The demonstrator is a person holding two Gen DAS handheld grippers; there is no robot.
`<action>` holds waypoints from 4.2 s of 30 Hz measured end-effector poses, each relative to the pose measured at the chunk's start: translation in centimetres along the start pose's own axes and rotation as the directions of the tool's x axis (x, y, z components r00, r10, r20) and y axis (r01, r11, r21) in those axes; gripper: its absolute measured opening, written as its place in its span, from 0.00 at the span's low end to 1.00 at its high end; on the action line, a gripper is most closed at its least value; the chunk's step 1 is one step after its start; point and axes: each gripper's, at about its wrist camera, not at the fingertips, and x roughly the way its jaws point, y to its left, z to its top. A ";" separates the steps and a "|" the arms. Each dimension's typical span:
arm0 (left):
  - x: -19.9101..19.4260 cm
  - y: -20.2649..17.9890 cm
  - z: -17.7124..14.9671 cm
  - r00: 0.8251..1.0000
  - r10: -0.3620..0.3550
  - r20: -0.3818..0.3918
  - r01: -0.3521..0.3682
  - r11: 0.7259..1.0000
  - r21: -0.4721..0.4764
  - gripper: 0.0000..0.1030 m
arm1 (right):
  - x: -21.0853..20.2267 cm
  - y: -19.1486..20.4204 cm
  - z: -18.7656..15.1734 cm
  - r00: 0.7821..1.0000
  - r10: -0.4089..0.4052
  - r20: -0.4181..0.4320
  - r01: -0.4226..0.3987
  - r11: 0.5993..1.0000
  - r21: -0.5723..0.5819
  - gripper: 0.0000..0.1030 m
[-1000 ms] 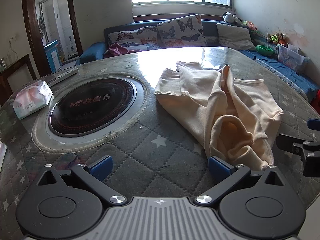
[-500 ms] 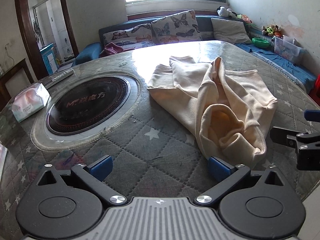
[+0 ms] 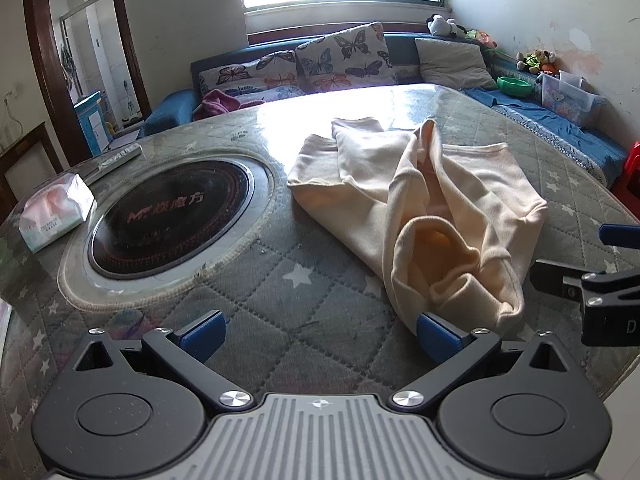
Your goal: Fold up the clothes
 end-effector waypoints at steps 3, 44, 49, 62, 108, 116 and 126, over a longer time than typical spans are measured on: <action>0.0 0.1 0.3 1.000 0.002 0.007 -0.002 1.000 0.004 1.00 | 0.1 -0.1 0.0 1.000 0.003 -0.004 -0.003 1.000 0.002 1.00; 12.8 -2.4 12.3 0.931 -0.364 -0.038 0.366 0.928 0.074 0.04 | 10.9 -5.4 10.8 0.995 0.092 -0.042 -0.090 0.995 0.046 0.70; 12.1 -1.7 12.3 0.931 -0.364 -0.009 0.364 0.930 0.055 0.03 | 14.9 -4.4 12.3 0.986 0.139 -0.094 -0.136 0.990 0.036 0.54; 6.5 6.6 9.7 0.968 -0.235 0.083 0.243 0.964 -0.110 0.03 | 14.9 -4.5 11.5 0.985 0.165 -0.053 -0.161 0.985 0.065 0.08; 10.4 9.8 8.4 0.987 -0.157 0.016 0.158 0.979 -0.128 0.43 | 10.9 -9.3 6.7 0.986 0.089 -0.143 -0.073 0.991 0.109 0.26; 15.3 8.9 10.0 0.989 -0.147 -0.010 0.145 0.985 -0.088 0.31 | 15.6 -8.9 9.5 0.983 0.091 -0.160 -0.079 0.993 0.083 0.24; 17.9 9.3 12.0 0.997 -0.073 0.035 0.075 0.996 -0.044 0.02 | 20.0 -7.0 13.0 0.989 0.061 -0.136 -0.065 0.998 -0.024 0.04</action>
